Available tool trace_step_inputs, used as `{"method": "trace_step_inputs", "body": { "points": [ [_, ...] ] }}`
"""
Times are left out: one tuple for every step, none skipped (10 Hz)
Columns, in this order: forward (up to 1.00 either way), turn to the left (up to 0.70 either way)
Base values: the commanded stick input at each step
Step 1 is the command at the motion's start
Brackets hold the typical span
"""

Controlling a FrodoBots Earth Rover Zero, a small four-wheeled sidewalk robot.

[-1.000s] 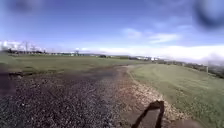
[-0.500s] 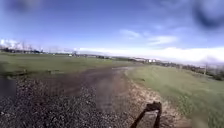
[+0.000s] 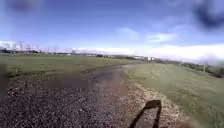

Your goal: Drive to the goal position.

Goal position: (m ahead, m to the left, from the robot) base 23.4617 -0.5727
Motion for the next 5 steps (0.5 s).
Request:
{"method": "trace_step_inputs", "body": {
  "points": [
    [0.70, 0.00],
    [0.70, 0.00],
    [0.70, 0.00],
    [0.70, 0.00],
    [0.70, 0.00]
  ]
}}
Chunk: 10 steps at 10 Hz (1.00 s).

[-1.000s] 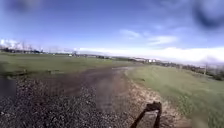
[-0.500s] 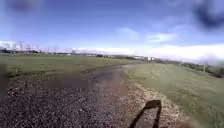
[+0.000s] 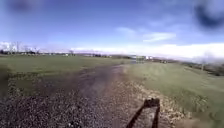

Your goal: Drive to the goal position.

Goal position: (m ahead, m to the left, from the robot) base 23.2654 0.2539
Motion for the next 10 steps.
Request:
{"method": "trace_step_inputs", "body": {
  "points": [
    [0.70, 0.00],
    [0.70, 0.00],
    [0.70, 0.00],
    [0.00, 0.00],
    [0.00, 0.00],
    [0.00, 0.00],
    [0.00, 0.00],
    [0.00, 0.00],
    [0.00, 0.00],
    [0.00, 0.00]
  ]
}}
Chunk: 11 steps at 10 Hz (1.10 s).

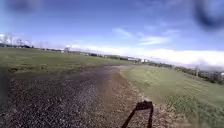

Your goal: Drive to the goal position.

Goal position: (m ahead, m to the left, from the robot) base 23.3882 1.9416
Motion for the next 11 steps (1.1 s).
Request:
{"method": "trace_step_inputs", "body": {
  "points": [
    [0.00, 0.00],
    [0.00, 0.00],
    [0.12, 0.00],
    [0.44, 0.00],
    [0.70, 0.15],
    [0.70, 0.25],
    [0.70, 0.34],
    [0.70, 0.18],
    [0.70, 0.02],
    [0.70, 0.00],
    [0.70, 0.00]
  ]
}}
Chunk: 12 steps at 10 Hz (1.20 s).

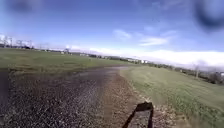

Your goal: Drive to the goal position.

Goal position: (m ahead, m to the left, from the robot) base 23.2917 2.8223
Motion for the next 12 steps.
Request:
{"method": "trace_step_inputs", "body": {
  "points": [
    [0.70, 0.00],
    [0.70, 0.00],
    [0.70, 0.00],
    [0.70, 0.00],
    [0.70, 0.00],
    [0.70, 0.00],
    [0.70, 0.00],
    [0.70, 0.00],
    [0.70, 0.00],
    [0.70, 0.00],
    [0.70, 0.00],
    [0.70, 0.00]
  ]
}}
